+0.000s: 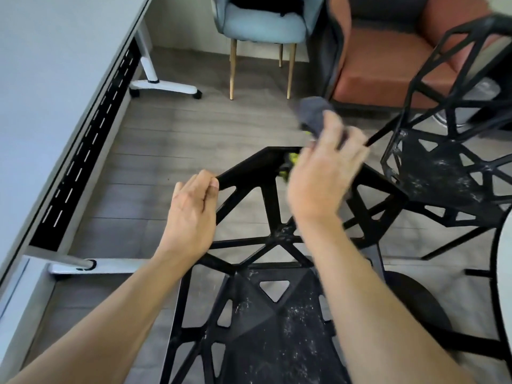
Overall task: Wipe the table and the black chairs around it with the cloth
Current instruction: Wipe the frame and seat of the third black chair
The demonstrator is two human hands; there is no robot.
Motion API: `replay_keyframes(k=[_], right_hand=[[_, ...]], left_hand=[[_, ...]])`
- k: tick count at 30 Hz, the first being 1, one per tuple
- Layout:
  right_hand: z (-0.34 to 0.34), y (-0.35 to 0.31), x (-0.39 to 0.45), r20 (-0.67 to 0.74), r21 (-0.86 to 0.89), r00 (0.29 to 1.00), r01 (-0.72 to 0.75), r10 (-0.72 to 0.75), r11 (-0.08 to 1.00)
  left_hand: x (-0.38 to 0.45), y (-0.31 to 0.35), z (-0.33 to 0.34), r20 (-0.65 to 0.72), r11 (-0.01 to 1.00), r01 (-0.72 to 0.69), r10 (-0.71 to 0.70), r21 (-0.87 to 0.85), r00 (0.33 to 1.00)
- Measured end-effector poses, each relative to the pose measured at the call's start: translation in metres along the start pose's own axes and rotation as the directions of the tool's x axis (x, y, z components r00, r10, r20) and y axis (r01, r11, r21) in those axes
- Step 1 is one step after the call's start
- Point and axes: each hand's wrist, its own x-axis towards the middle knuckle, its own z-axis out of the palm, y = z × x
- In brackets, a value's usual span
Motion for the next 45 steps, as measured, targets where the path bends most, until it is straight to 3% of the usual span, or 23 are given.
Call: replay_keyframes(k=[2,5,8,10,12,16,18,21,25,30,32,37,42,45], right_hand=[[0.007,-0.041,-0.025,0.054,0.036,0.975,0.214,-0.215,0.976],[0.011,-0.071,-0.043,0.134,0.073,0.85,0.504,-0.509,0.861],[0.003,-0.046,-0.022,0.195,0.036,0.754,0.634,-0.628,0.772],[-0.003,-0.013,0.009,0.214,-0.084,0.81,0.571,-0.545,0.816],[-0.01,0.026,0.041,0.211,-0.196,0.909,0.401,-0.361,0.895],[-0.016,0.069,0.069,0.319,-0.019,0.932,0.188,-0.172,0.982],[-0.009,0.058,0.066,0.258,-0.053,0.96,0.132,-0.114,0.99],[0.0,-0.004,0.041,0.162,0.019,0.955,0.247,-0.246,0.969],[0.023,-0.093,-0.019,0.12,0.282,0.859,0.451,-0.497,0.847],[0.021,-0.056,-0.006,0.021,0.323,0.747,0.624,-0.665,0.712],[0.019,-0.036,0.013,0.016,0.239,0.757,0.632,-0.653,0.738],[-0.003,0.06,0.056,0.092,-0.048,0.916,0.395,-0.389,0.918],[-0.013,0.077,0.061,0.17,-0.036,0.962,0.224,-0.215,0.974],[-0.032,0.086,0.046,0.229,0.022,0.927,0.301,-0.298,0.953]], left_hand=[[0.002,0.0,0.0,-0.005,1.0,-0.019,0.019,-0.002,1.0],[0.003,-0.002,0.0,0.001,0.999,-0.023,0.023,-0.033,1.0],[0.003,-0.005,0.001,-0.009,1.0,-0.006,0.006,0.001,1.0],[0.002,-0.005,0.002,-0.017,0.999,0.023,-0.023,0.026,1.0],[0.001,-0.004,0.004,-0.027,0.999,0.036,-0.035,0.035,0.999],[0.0,0.003,0.006,-0.038,1.0,0.023,-0.022,0.02,0.999],[0.001,0.003,0.009,-0.05,1.0,0.005,-0.004,0.026,0.999],[0.001,0.0,0.013,-0.094,0.998,-0.021,0.026,0.052,0.995],[0.004,-0.005,0.009,-0.078,0.998,-0.017,0.021,0.052,0.997],[-0.001,-0.007,0.005,-0.068,0.999,-0.029,0.031,0.029,0.997],[-0.002,-0.006,0.008,-0.073,0.999,-0.019,0.022,0.043,0.997],[-0.002,-0.004,0.009,-0.069,0.999,-0.001,0.004,0.046,0.998],[-0.006,-0.001,0.008,-0.043,0.998,0.034,-0.032,0.045,0.999],[-0.007,-0.001,0.007,-0.037,0.999,0.027,-0.026,0.04,0.999]])
